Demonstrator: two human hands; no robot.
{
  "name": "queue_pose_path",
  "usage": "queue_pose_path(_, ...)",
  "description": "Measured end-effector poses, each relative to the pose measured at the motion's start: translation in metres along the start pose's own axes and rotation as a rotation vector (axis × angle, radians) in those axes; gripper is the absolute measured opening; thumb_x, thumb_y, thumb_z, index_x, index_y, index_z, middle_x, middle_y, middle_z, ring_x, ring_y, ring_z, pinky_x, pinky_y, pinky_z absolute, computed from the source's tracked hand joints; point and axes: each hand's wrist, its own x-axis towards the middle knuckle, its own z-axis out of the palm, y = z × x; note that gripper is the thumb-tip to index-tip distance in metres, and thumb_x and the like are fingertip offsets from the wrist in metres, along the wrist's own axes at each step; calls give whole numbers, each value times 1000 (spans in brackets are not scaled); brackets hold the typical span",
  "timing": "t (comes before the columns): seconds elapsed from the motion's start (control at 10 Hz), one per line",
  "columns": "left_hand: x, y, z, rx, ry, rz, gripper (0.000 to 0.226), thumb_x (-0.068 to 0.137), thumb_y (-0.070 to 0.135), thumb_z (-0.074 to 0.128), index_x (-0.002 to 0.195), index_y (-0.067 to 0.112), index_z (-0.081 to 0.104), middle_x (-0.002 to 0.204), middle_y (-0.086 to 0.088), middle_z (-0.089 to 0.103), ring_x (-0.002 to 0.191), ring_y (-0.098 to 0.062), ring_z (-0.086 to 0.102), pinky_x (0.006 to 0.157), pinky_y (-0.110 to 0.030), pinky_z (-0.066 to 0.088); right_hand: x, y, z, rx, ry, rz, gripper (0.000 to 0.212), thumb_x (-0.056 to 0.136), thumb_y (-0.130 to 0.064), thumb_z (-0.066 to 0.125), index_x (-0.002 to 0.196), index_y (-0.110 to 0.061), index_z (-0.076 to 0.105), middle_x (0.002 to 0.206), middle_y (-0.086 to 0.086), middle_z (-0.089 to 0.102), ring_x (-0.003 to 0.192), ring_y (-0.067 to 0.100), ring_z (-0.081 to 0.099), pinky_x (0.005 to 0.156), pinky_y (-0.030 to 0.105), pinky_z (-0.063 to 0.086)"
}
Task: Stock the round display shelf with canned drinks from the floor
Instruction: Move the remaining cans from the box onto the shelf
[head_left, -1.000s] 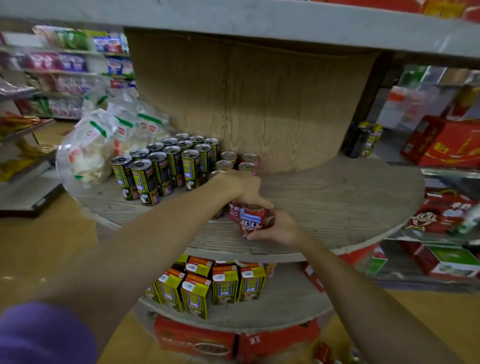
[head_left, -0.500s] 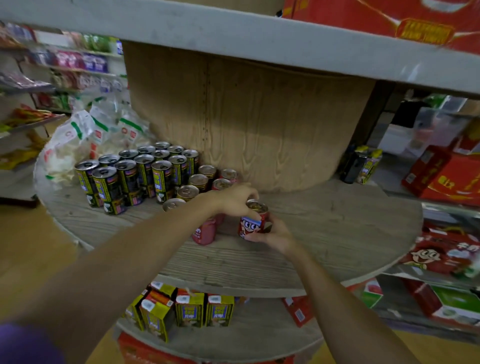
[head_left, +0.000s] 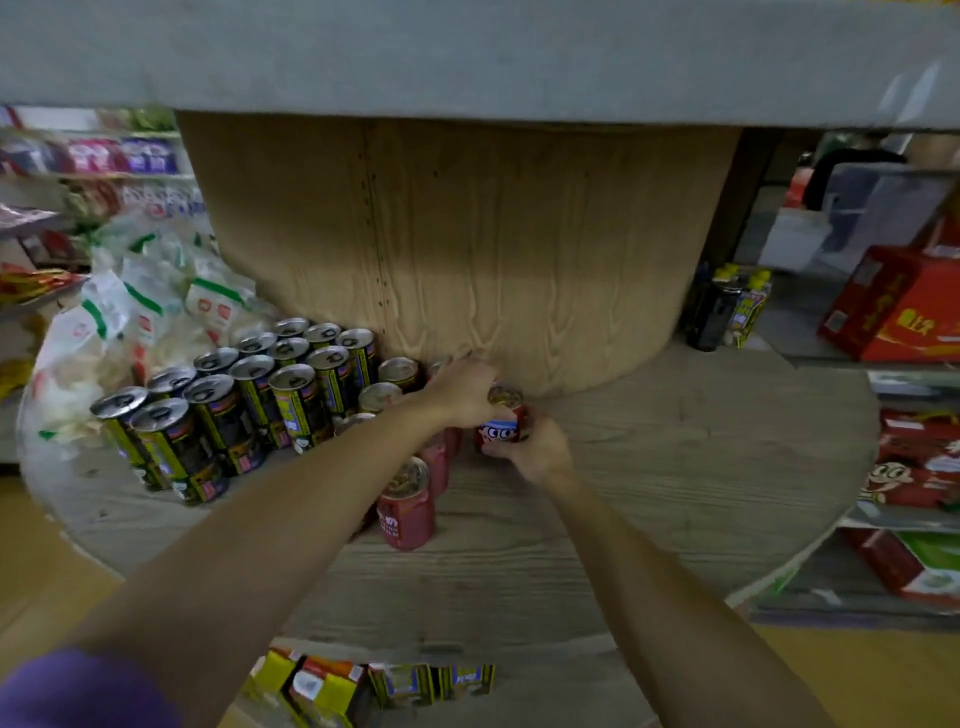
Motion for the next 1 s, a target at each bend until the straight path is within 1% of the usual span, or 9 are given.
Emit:
queue_pose_path(0.2, 22, -30, -1, 65, -52, 155, 25, 93, 25, 62, 114, 13, 69, 128, -6, 48, 120, -27, 35, 101, -35, 32, 31, -7, 24, -137, 55, 69, 64, 67, -20, 89, 124, -8, 62, 120, 10, 67, 112, 26, 61, 85, 27, 46)
queue_pose_path(0.3, 32, -42, -2, 62, -105, 227, 37, 88, 2, 55, 118, 19, 69, 119, 3, 52, 114, -23, 39, 99, -35, 36, 42, -9, 29, -139, 103, 75, 67, 68, -16, 88, 128, -7, 60, 125, 11, 65, 117, 26, 59, 86, 25, 45)
queue_pose_path(0.4, 39, -44, -1, 127, -130, 235, 43, 84, -1, 51, 117, 20, 67, 116, 6, 49, 111, -23, 38, 99, -39, 36, 50, -11, 32, -125, 119, 100, 64, 74, -5, 82, 132, -3, 54, 128, 16, 62, 119, 30, 56, 72, 8, 46)
queue_pose_path(0.5, 44, -41, 1, 160, -115, 233, 33, 84, 3, 53, 110, 18, 65, 111, 3, 50, 111, -22, 36, 100, -41, 35, 56, -9, 33, 14, 81, 127, 56, 81, 8, 71, 133, 2, 50, 128, 19, 58, 118, 32, 54, 40, -1, 31)
queue_pose_path(0.6, 46, -40, 3, 86, -120, 154, 28, 84, 4, 54, 107, 18, 60, 118, -3, 49, 115, -21, 37, 102, -41, 37, 59, -6, 33, -97, 75, 38, 38, 92, -5, 63, 128, 2, 53, 115, 8, 62, 104, 16, 64, 52, -3, 36)
queue_pose_path(0.7, 41, -35, 1, 64, -161, 120, 39, 88, -1, 48, 122, 12, 61, 124, -4, 47, 124, -22, 35, 106, -39, 34, 69, 8, 34, -48, 98, -17, 36, 103, -4, 34, 133, 13, 45, 91, 3, 73, 85, 13, 70, 78, 19, 56)
queue_pose_path(0.8, 31, -29, -2, 21, -195, 101, 43, 87, 1, 48, 128, 11, 60, 129, -5, 50, 123, -26, 43, 104, -39, 37, 65, 17, 27, 146, 59, -27, 25, 101, -4, 34, 112, 0, 56, 72, -2, 72, 96, 30, 65, 98, 38, 50)
queue_pose_path(0.9, 16, -20, -1, -18, -82, 42, 44, 83, 9, 54, 126, 15, 60, 128, -9, 54, 121, -28, 47, 101, -39, 40, 10, -7, 1, -227, 44, -29, 18, 96, -10, 54, 111, -12, 63, 109, 9, 68, 106, 26, 61, 89, 25, 47)
queue_pose_path(1.0, -4, -2, 1, -100, -8, -34, 41, 77, 18, 53, 117, 21, 64, 125, -7, 61, 118, -28, 52, 98, -43, 45, -11, -2, -19, -146, 20, -23, 20, 90, -14, 63, 83, -30, 55, 106, 9, 66, 91, 20, 58, 82, 25, 45)
